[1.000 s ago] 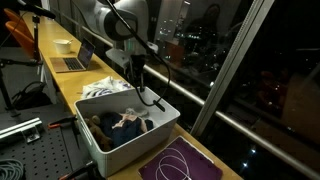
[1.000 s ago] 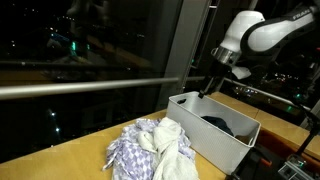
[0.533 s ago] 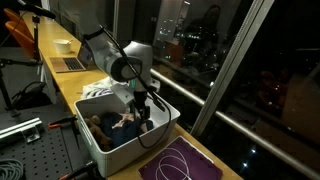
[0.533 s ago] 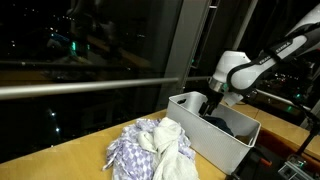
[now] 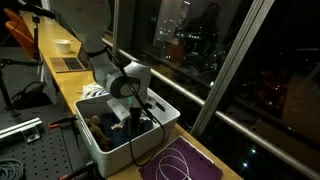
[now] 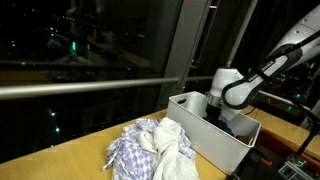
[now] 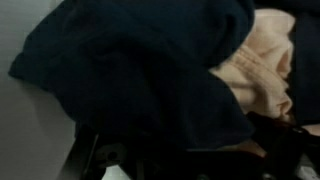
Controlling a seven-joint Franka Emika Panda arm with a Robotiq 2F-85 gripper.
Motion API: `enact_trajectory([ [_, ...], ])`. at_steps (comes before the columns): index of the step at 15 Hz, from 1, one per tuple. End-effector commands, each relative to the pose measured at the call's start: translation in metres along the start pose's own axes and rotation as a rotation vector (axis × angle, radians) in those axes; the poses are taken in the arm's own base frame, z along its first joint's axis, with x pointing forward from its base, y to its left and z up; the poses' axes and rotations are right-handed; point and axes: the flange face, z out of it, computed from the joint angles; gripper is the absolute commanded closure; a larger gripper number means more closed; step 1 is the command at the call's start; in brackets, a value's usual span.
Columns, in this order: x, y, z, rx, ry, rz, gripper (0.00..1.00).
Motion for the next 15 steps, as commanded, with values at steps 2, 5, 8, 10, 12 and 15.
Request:
enact_trajectory([
  [2, -0.005, -0.004, 0.013, 0.032, -0.051, 0.024, 0.32],
  [5, -0.004, -0.002, -0.002, 0.055, -0.055, 0.06, 0.56],
  [8, -0.006, 0.004, -0.019, 0.077, -0.065, 0.095, 0.77],
  [10, -0.009, 0.008, -0.03, 0.097, -0.075, 0.116, 0.92],
  [12, -0.013, 0.014, -0.042, 0.117, -0.078, 0.139, 0.94],
  [15, -0.018, 0.021, -0.069, 0.166, -0.066, 0.163, 0.94],
])
